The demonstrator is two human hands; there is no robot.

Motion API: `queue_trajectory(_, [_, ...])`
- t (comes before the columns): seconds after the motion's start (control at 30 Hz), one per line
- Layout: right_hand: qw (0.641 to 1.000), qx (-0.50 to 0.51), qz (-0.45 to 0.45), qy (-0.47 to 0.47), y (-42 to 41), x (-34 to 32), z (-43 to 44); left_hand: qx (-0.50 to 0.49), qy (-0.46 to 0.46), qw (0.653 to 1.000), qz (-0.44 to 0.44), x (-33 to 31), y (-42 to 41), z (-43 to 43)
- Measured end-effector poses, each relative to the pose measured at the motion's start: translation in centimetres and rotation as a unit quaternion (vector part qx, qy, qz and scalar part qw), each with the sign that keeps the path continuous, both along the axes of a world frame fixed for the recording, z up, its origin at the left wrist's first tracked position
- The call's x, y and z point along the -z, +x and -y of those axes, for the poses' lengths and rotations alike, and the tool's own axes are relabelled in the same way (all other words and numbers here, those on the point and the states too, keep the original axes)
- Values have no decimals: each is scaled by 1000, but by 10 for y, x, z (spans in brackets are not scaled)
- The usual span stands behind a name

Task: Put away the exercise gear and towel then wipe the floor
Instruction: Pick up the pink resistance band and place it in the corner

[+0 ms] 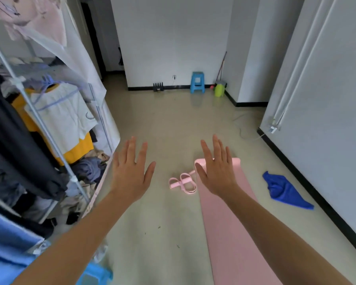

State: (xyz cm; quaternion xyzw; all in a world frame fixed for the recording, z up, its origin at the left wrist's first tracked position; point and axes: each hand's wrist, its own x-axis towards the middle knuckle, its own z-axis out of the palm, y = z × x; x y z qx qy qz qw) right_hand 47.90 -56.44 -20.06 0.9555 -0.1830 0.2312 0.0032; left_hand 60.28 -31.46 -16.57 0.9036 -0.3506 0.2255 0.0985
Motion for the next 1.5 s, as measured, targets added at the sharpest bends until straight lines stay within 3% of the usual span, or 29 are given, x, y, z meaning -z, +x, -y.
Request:
queue_trajectory(0.33, [992, 121, 0, 24, 162, 22, 119, 77, 48, 995, -28, 28, 219, 152])
queue_trajectory(0.73, [985, 148, -50, 74, 421, 38, 288, 109, 56, 992, -25, 28, 465, 340])
queue_trajectory(0.9, [983, 147, -79, 75, 515, 65, 337, 130, 65, 989, -36, 59, 573, 400])
queue_trajectory(1.2, [932, 291, -133, 169, 622, 195, 406, 247, 196, 938, -145, 204, 734, 526])
queue_trajectory(1.37, [885, 362, -170, 240, 636, 298, 416, 296, 271, 893, -203, 308, 762, 578])
queue_trajectory(1.5, [852, 378, -206, 297, 644, 416, 413, 306, 313, 864, -247, 436, 762, 596])
